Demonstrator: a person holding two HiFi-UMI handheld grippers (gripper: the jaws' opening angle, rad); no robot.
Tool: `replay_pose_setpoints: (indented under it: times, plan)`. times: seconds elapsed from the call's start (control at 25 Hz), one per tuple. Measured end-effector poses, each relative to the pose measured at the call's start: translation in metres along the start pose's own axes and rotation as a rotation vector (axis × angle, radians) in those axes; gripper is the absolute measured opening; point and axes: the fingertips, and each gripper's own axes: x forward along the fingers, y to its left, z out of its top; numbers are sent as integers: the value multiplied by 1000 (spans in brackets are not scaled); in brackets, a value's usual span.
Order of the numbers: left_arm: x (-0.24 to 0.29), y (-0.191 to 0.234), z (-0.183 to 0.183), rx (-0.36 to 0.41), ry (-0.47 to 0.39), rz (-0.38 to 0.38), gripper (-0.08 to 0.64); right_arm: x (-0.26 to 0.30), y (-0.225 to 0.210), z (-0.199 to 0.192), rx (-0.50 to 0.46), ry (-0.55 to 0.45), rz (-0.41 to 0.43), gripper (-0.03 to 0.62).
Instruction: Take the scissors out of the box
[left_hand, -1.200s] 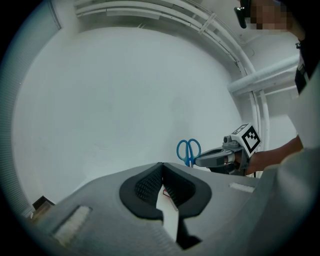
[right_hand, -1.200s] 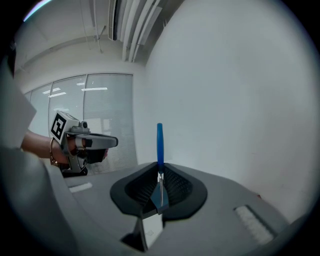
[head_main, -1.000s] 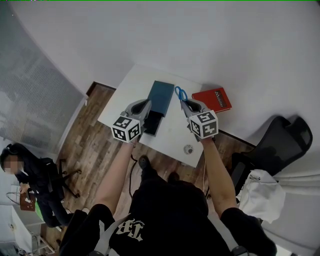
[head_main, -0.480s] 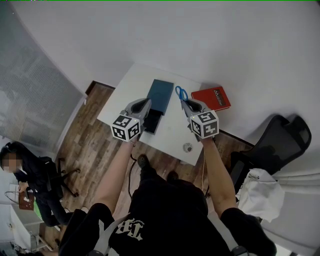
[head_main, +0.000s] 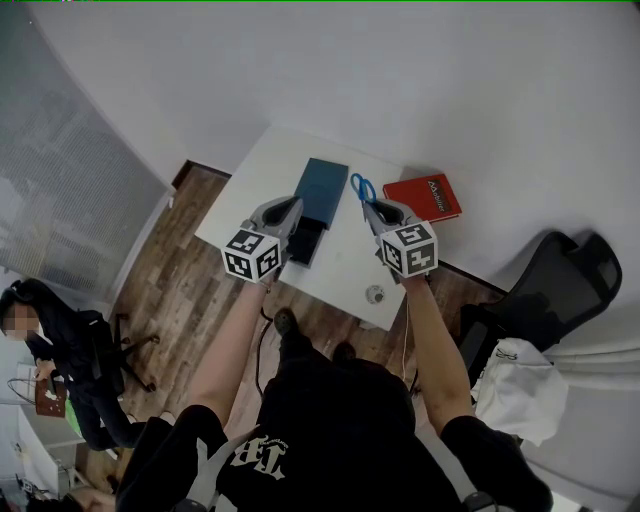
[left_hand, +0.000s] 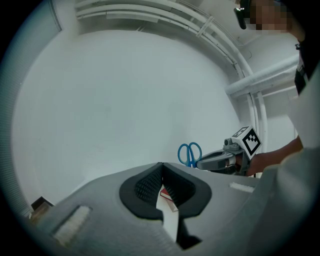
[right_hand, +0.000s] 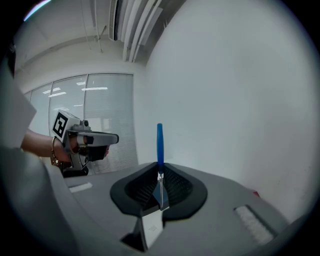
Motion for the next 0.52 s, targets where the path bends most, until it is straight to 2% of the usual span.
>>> replay_pose_setpoints:
  times: [0.52]
  plan:
    - [-6, 1, -1, -2, 1, 10, 2, -1, 5, -1, 2, -3, 3, 40]
